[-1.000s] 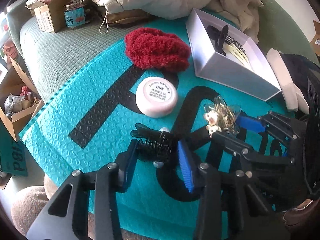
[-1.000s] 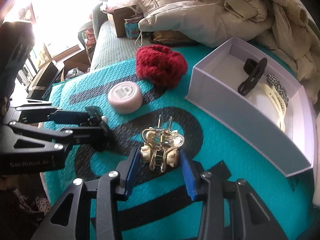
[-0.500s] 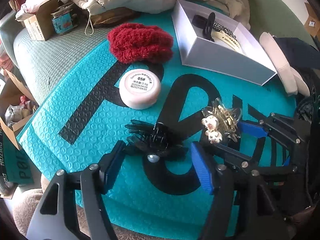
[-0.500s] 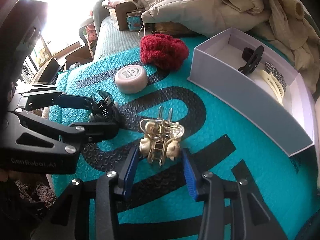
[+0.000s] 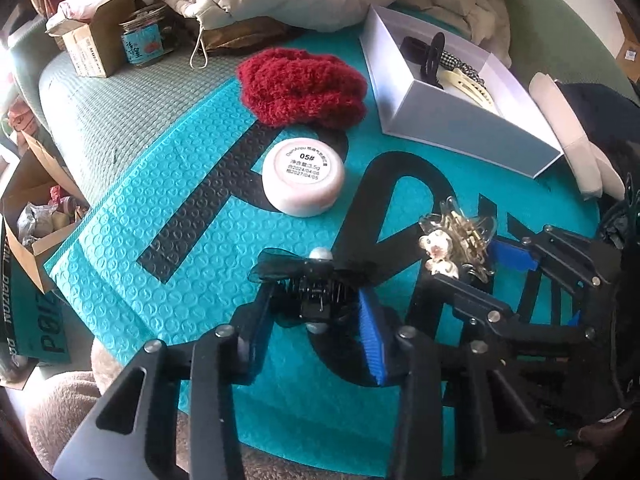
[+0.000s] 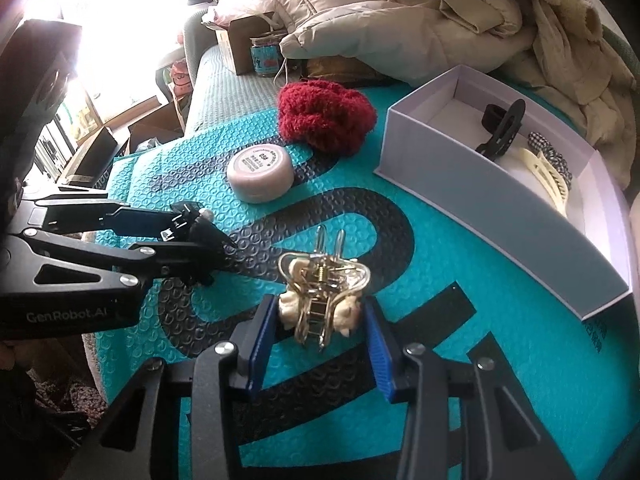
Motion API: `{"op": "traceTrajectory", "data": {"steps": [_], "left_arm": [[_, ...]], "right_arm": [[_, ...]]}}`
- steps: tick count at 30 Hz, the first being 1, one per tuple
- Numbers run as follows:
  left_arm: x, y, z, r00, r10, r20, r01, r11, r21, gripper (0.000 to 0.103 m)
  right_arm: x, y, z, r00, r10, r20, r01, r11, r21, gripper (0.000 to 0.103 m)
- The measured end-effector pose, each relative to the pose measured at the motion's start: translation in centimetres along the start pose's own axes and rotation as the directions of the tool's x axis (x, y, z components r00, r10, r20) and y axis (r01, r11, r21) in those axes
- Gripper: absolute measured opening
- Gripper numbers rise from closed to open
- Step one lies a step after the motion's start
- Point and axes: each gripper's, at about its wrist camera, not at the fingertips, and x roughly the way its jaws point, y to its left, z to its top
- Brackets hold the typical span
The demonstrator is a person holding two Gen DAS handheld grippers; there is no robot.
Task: Organize objects
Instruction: 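Grasp the small black claw clip with the left tool while the right tool holds the gold clip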
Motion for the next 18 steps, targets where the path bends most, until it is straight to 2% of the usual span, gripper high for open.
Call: {"op": "traceTrajectory", "data": {"steps": [8, 18], "left_arm": [[-2.7, 0.8, 0.3, 1.0, -0.027, 0.009, 0.028, 0.999, -0.028, 0.038], [-5.2, 1.4, 0.7, 0.999, -0.006, 0.042, 0.007, 1.0, -0.024, 0.038]], "right_arm": [[-1.5, 1.0, 1.5, 0.999, 0.027, 0.047, -0.025, 0.999, -0.033, 0.043], [-2.8, 2.5, 2.9, 0.995, 0.054, 0.088, -0.047, 0.996, -0.08, 0.043]]}}
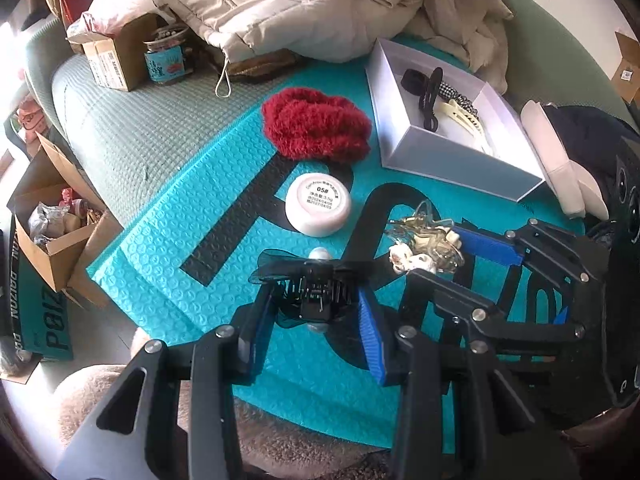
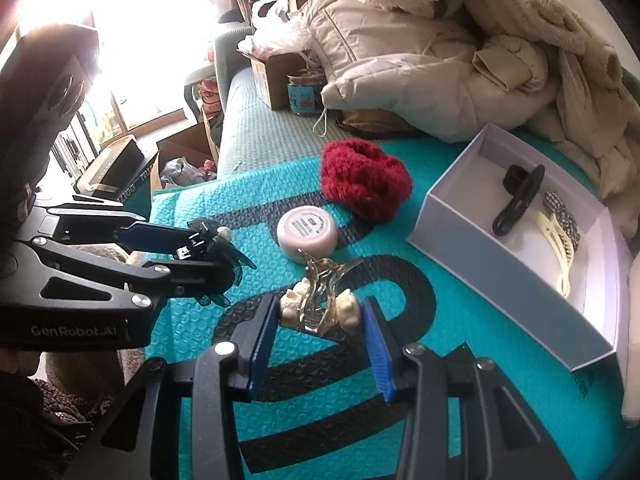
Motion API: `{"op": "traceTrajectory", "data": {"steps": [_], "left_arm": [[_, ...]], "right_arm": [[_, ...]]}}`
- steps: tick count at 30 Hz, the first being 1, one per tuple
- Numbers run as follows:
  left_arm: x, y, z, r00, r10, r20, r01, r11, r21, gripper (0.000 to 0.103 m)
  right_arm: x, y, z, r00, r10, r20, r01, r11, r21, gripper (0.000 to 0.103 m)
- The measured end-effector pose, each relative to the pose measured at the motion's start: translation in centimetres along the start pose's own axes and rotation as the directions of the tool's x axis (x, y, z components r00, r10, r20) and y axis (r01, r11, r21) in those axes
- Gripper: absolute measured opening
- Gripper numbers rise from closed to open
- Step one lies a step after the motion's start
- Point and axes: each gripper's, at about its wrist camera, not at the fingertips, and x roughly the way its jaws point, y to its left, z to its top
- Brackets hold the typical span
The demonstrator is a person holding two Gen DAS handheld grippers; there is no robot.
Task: Organize objects
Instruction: 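Grasp the small black claw clip with the left tool while the right tool holds the gold clip, then carry both clips in the closed tools over the white box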
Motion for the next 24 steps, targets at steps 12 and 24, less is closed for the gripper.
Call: {"op": "traceTrajectory", "data": {"steps": [12, 24], "left_arm": [[-0.7, -0.5, 0.3, 1.0, -0.014, -0.002, 0.014, 0.999, 0.03, 0.038], [-0.7, -5.0, 0.5, 0.997, -0.083, -0.009, 0.083, 0.987, 0.14, 0.038]], "right_arm": [[-1.7, -0.4, -0.4, 1.0, -0.027, 0.013, 0.026, 0.999, 0.03, 0.043], [-5.4, -1.7, -2.7, 0.994, -0.104, 0.026, 0.101, 0.989, 0.109, 0.043]]}}
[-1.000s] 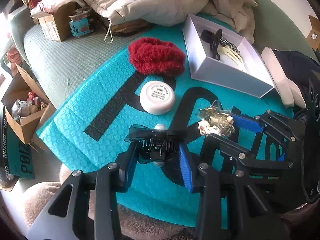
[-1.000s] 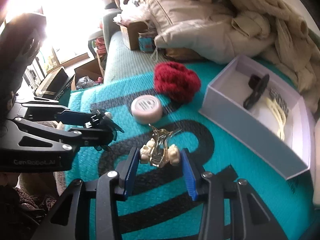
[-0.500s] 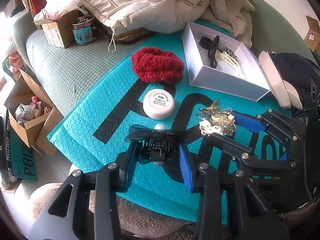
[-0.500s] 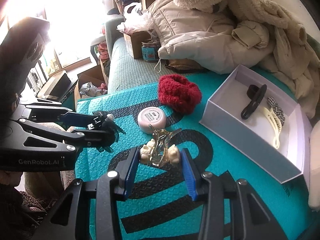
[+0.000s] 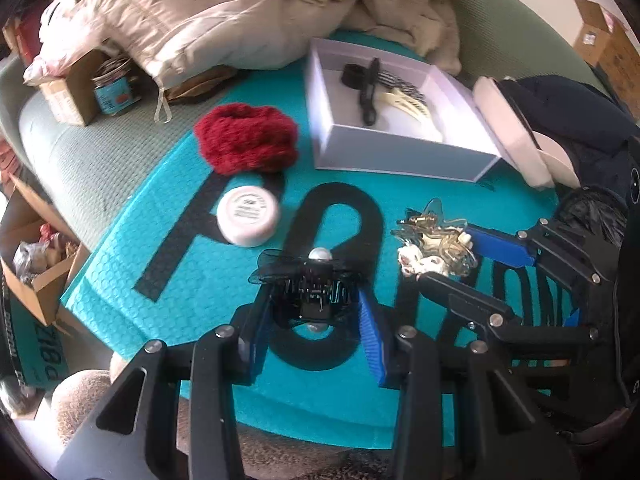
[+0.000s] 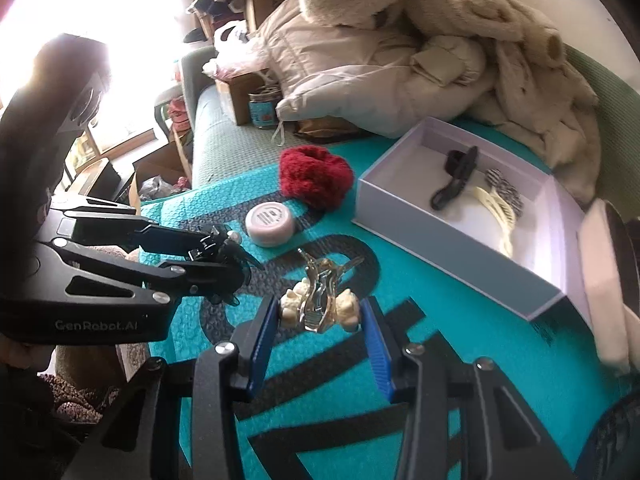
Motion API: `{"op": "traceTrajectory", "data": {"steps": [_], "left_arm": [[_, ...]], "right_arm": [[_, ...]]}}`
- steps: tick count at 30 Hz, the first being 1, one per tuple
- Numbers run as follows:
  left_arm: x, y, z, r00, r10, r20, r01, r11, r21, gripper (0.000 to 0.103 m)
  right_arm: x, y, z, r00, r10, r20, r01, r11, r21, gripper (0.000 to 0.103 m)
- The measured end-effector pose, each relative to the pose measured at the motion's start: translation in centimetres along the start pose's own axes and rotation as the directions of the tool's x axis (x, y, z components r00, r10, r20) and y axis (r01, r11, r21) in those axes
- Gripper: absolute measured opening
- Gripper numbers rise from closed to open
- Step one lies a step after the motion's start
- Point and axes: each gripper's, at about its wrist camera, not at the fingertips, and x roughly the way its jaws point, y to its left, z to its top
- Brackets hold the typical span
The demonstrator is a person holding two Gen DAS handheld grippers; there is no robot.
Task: Organize objects
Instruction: 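Carry both clips in the closed tools over the white box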
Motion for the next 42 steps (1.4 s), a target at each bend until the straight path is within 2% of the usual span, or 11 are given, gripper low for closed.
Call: {"op": "traceTrajectory", "data": {"steps": [17, 29, 42], "left_arm": [[1.7, -6.2, 2.4, 0.997, -0.076, -0.021, 0.078, 0.992, 0.104, 0.038], [3.6, -8.7, 5.7, 0.996, -0.08, -0.037, 0.085, 0.985, 0.152, 0.038], [5.0, -10.7, 10.9, 0.996, -0.088, -0.02, 0.09, 0.983, 0.158, 0.038]], "right_arm": [[-3.1, -3.9, -2.2, 0.999, -0.048, 0.002, 0.047, 0.992, 0.118, 0.043], [-3.0, -6.9, -0.9, 0.998, -0.059, 0.023, 0.055, 0.99, 0.127, 0.043], [-2.4, -10.8, 1.7, 0.997, -0.067, 0.049, 0.061, 0.992, 0.107, 0.043]]}}
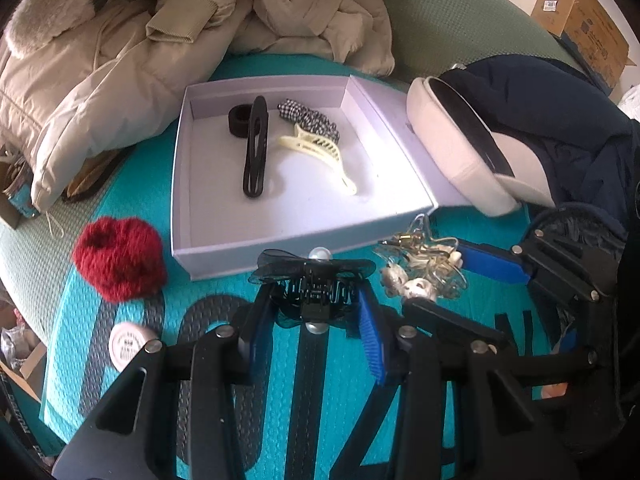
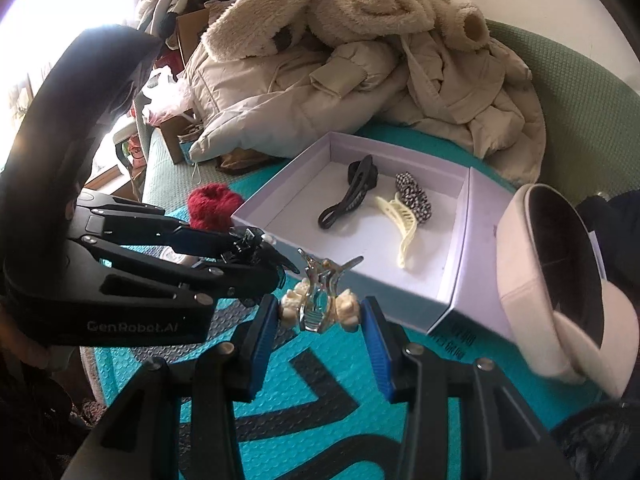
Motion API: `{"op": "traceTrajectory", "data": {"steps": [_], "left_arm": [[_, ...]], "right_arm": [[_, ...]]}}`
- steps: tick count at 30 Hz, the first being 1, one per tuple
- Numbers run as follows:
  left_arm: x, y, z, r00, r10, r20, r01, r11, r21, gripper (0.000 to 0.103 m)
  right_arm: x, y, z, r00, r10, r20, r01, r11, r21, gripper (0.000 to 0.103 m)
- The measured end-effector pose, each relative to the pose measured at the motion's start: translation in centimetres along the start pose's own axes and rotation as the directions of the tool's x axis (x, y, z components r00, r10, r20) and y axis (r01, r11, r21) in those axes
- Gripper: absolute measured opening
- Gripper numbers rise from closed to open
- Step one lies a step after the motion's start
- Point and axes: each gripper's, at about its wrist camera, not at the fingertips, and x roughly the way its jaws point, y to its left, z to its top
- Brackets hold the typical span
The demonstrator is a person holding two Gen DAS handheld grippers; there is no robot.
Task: Organize objects
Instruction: 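Carry both clips in the closed tools over the white box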
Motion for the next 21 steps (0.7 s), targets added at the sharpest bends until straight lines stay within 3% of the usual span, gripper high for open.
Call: {"op": "traceTrajectory", "data": {"steps": [21], "left_arm": [[3.1, 0.1, 7.7, 1.0, 0.002, 0.023, -0.003, 0.999, 0.035, 0.038]], "right_arm": [[3.2, -4.8, 5.2, 0.999, -0.028, 0.027, 0.028, 0.999, -0.017, 0.043]]}}
